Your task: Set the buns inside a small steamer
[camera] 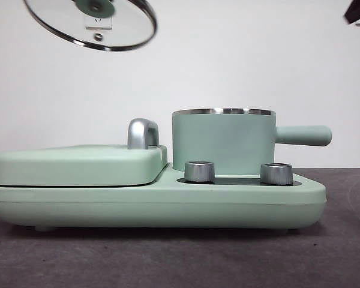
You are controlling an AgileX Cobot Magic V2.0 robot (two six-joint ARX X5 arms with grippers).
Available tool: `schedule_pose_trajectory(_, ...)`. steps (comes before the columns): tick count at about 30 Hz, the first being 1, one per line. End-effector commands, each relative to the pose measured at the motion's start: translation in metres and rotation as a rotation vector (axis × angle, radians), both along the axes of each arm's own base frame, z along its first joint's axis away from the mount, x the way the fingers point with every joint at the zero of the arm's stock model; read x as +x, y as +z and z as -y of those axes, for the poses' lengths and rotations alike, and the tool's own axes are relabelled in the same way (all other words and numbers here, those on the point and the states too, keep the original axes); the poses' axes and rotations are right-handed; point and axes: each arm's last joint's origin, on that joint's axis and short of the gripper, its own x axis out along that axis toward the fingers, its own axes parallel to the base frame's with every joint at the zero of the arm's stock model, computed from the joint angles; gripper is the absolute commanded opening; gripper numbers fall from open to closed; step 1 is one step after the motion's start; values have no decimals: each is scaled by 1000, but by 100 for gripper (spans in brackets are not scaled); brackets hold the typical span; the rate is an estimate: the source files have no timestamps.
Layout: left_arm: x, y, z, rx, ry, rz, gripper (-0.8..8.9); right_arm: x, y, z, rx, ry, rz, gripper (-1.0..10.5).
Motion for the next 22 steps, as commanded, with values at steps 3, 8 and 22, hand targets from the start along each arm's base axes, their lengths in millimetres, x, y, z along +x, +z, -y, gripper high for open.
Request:
schedule_pose_trajectory(3,18,-6,26,-32,-48,32,11,-6,2,4,48,-16,-7,369)
schedule_pose_trajectory(8,38,-24,58,-49,-100,57,11,-6,2,4,46,-16,-8,369)
schedule_pose_trajectory(22,69,-62,122,-123,-200,208,11,-6,0,5,26,-40,-15,369)
